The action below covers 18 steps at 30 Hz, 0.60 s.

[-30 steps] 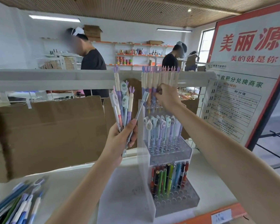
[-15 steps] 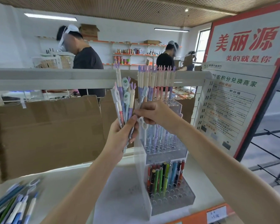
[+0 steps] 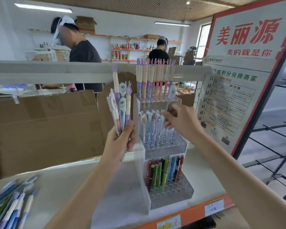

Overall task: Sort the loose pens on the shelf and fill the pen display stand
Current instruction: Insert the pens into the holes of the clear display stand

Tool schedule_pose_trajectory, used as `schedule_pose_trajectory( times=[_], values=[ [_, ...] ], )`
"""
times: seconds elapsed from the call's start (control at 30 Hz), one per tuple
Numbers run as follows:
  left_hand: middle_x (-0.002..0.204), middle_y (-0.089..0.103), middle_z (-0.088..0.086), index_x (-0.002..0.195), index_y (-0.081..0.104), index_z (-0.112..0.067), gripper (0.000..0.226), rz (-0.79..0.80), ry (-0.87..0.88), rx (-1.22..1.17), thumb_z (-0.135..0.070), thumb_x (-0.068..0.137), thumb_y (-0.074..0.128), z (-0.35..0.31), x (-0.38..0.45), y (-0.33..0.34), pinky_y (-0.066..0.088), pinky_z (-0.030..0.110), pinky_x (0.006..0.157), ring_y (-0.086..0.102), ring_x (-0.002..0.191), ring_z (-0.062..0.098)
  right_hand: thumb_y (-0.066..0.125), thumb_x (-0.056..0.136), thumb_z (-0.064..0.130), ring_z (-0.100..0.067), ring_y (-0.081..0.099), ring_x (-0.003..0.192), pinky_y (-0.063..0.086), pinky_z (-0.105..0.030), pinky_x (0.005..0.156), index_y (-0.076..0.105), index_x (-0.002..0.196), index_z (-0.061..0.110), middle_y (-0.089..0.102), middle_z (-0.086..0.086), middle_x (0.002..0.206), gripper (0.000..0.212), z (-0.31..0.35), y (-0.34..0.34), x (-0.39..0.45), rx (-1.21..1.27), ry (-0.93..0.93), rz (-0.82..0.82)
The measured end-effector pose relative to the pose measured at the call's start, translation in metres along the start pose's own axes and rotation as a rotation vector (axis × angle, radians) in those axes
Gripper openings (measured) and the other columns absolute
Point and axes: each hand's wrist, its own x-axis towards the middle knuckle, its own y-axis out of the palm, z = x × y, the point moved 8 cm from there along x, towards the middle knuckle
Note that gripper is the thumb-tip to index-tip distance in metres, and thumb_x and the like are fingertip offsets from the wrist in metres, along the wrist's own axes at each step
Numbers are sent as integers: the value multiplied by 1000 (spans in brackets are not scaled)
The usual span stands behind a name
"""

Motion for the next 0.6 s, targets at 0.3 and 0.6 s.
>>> schedule_pose_trajectory(
  times=[0.3,0.6],
  values=[
    [51,40,2,71,49,-8,33,113,-5,5,-37,84,56,3,-7,20,24,22,40,32,40,12,56,94,22,-10,63,57,51,-19,56,56,81,9,59,7,64,18,-57,32,-10,-196,117,62],
    [47,38,1,62,47,-9,37,132,-2,63,-35,88,52,-1,-15,25,26,21,41,32,40,13,50,96,31,-25,60,71,47,-30,63,61,92,6,64,-9,86,27,-62,49,-8,-493,164,209]
  ],
)
